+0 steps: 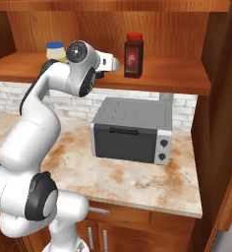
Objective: Collect the paprika, mayonnaise, and shaker from the cabinet and place them next to the stove.
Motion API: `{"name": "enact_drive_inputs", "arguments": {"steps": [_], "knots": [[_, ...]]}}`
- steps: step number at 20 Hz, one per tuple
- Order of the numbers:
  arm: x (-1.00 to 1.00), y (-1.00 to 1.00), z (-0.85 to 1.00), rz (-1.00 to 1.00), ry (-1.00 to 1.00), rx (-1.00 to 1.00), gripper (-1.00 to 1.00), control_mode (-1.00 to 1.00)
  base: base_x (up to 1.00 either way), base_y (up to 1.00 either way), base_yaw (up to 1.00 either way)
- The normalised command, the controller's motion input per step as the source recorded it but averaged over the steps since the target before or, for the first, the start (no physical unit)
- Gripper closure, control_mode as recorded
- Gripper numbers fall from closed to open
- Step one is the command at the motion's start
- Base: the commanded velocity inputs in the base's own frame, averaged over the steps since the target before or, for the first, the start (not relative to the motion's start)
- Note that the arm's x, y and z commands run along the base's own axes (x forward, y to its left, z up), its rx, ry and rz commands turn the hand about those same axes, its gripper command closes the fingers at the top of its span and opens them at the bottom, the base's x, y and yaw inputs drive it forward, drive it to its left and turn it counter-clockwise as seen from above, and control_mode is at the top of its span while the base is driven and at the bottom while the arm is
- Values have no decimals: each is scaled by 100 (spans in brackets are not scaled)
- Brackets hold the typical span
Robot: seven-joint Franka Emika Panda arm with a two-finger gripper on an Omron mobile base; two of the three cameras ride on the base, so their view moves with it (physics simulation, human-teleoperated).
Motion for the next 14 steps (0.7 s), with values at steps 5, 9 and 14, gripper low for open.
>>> {"name": "enact_drive_inputs", "arguments": {"steps": [5,9,14], "knots": [[-81,8,0,1,-4,0,100,-100,0,0,0],[-89,8,0,1,-1,0,100,-100,0,0,0],[-98,5,0,0,-1,0,100,-100,0,0,0]]}}
